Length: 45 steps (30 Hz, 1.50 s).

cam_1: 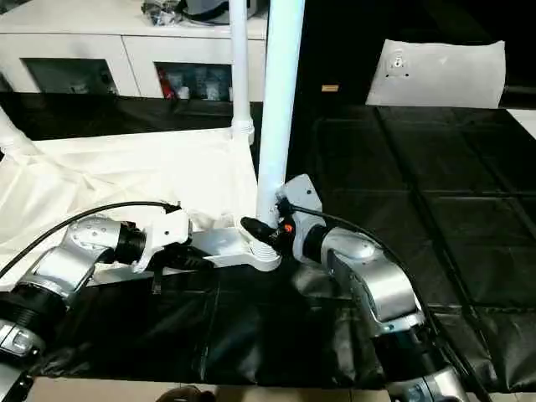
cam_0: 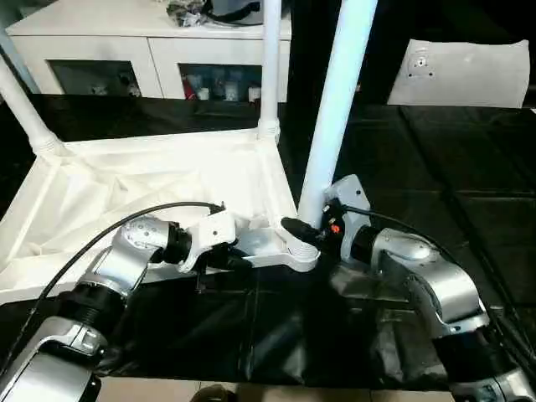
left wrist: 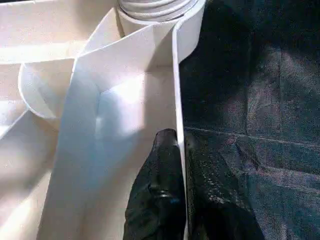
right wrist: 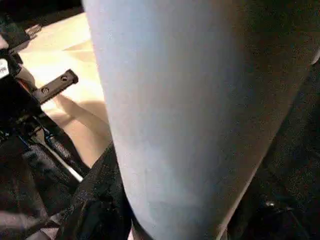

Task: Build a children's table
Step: Insert table leg to table base

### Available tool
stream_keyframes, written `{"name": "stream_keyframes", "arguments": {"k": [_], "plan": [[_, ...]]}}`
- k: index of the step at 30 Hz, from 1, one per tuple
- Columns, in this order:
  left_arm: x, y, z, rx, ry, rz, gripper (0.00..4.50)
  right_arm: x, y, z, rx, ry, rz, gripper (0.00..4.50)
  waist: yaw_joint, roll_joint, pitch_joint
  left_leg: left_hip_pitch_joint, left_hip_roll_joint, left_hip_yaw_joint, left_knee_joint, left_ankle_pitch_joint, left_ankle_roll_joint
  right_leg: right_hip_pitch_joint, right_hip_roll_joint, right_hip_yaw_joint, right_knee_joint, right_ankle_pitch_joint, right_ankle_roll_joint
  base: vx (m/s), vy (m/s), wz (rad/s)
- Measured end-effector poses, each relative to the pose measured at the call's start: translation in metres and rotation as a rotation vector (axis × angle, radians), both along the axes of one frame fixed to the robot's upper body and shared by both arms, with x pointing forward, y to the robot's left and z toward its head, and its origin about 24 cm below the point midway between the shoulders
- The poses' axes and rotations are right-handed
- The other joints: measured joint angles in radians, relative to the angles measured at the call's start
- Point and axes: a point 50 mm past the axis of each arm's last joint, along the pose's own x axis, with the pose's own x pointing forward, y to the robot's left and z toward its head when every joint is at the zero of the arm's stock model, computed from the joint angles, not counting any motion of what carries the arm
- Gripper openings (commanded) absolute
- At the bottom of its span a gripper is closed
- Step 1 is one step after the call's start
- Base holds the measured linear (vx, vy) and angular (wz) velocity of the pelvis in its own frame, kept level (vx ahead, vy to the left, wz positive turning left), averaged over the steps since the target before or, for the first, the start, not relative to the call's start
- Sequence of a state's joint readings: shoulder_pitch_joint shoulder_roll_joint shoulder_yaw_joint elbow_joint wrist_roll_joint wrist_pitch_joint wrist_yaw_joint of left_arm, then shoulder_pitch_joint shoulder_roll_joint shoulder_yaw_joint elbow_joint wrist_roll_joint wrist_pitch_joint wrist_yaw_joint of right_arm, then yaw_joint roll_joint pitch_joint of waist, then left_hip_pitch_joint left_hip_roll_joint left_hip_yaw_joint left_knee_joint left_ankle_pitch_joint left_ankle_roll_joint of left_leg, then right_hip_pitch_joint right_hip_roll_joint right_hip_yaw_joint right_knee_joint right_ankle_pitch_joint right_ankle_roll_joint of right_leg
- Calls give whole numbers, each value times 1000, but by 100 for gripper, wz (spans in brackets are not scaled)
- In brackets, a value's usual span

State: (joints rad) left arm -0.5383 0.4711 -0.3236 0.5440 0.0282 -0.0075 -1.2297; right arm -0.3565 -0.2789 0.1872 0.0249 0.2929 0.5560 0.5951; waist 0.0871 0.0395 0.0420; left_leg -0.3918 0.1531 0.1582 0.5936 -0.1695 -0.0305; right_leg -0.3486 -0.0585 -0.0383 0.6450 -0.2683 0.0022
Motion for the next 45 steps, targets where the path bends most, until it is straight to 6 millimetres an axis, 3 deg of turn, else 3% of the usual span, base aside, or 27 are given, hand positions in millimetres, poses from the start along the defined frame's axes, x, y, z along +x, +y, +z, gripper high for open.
{"name": "stream_keyframes", "arguments": {"k": [11, 18, 24, 32, 45], "plan": [[-2, 3, -1, -19, 11, 13, 0, -1, -9, -16, 197, 70, -64, 193, 0, 1, -1, 1, 1, 2, -2, 0, 0, 0, 0, 1, -1, 0, 0, 0, 0, 0], [-3, 2, -3, -35, 34, 27, 0, -13, -16, -32, 327, 44, -132, 191, 0, 11, -3, 2, 1, 4, -4, 0, 0, 1, 0, 1, -4, 0, 0, 0, 0, 0], [-3, 0, -3, -44, 40, 22, 0, -24, -13, -32, 224, -98, -93, 191, 3, 18, -3, 1, 1, 6, -8, 0, 0, 1, 0, 1, -8, 0, 0, 0, 0, 0], [-4, 1, -3, -42, 42, 18, 0, -23, -7, -24, 19, -221, 47, 191, 0, 18, -3, 1, 2, 7, -8, -1, 1, 1, 0, 1, -10, 0, 0, 0, 0, 0], [-6, 6, 1, -25, 46, -27, 0, -9, -8, -15, -19, -149, 311, 191, -5, -1, 3, 2, 3, 11, -15, 0, 1, 1, 0, 1, -15, 0, 0, 0, 0, 0]]}}
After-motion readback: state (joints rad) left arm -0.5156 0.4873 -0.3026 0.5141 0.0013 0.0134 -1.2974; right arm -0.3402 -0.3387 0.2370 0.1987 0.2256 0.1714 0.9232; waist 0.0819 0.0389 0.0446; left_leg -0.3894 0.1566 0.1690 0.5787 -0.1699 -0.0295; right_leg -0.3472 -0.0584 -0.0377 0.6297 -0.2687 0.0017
